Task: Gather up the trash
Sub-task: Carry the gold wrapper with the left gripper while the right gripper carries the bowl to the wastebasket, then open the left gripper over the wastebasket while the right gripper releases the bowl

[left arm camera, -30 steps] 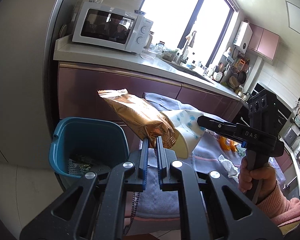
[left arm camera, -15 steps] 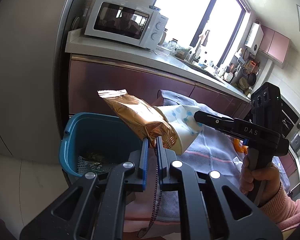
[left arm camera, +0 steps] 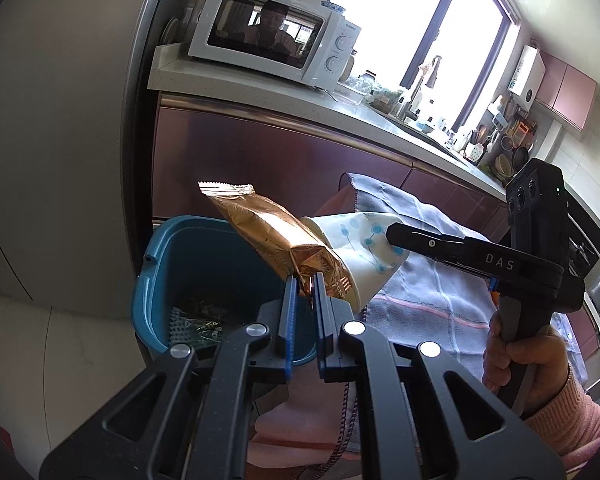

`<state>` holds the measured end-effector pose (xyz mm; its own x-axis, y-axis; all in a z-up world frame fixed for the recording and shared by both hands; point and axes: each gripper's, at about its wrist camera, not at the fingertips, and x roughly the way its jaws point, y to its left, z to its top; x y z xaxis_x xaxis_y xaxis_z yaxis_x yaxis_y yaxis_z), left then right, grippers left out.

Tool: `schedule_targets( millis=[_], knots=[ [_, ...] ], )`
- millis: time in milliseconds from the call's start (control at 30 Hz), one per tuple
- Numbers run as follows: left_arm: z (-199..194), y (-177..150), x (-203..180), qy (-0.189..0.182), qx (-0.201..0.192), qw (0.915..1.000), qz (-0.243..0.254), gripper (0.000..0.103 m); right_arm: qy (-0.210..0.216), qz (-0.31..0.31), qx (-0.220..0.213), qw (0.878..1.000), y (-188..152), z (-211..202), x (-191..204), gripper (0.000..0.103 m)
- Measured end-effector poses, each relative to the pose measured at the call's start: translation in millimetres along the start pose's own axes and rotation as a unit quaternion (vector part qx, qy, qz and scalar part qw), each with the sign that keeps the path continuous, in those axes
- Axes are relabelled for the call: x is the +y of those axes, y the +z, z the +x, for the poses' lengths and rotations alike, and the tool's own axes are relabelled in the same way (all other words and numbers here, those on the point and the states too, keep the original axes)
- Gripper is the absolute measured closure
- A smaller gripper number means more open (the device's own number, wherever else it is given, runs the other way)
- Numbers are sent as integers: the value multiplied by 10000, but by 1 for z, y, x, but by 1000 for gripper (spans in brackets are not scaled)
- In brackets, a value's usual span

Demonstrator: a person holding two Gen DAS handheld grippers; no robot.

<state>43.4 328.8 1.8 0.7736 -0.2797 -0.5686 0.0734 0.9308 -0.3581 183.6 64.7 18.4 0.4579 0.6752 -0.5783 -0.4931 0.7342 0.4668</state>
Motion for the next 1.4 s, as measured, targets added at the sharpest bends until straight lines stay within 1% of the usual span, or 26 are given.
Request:
schedule_targets(
  millis=[67, 200, 400, 700, 900, 1033, 1233, 1367, 1400],
  knots=[
    [5, 0, 3, 22, 38, 10000, -29, 95, -26, -7, 38, 10000, 0, 4, -1, 84],
    [15, 0, 7, 101, 115, 9999, -63, 95, -60, -11, 115, 9999, 1, 13, -2, 88],
    [32, -3, 14, 147, 247, 9995, -137, 95, -113, -35, 268, 9996, 0, 28, -5, 91],
    [58, -6, 18, 256, 418, 9985, -239, 95, -127, -74, 495, 9987, 5, 58, -3, 92],
    [73, -10, 30, 354, 549, 9971, -378, 95, -129, -146, 583, 9981, 14, 75, 6, 92],
    [87, -13, 37, 395, 681, 9957, -491, 92, -143, -114, 593, 9981, 14, 78, 5, 91],
    [108, -20, 42, 466, 891, 9936, -507, 91, -115, 37, 567, 9983, 11, 73, -1, 90],
    [117, -24, 42, 510, 950, 9929, -509, 90, -86, 130, 549, 9984, 9, 67, -5, 90],
    [118, -25, 42, 518, 953, 9928, -508, 90, -72, 150, 538, 9984, 8, 64, -5, 89]
  ],
)
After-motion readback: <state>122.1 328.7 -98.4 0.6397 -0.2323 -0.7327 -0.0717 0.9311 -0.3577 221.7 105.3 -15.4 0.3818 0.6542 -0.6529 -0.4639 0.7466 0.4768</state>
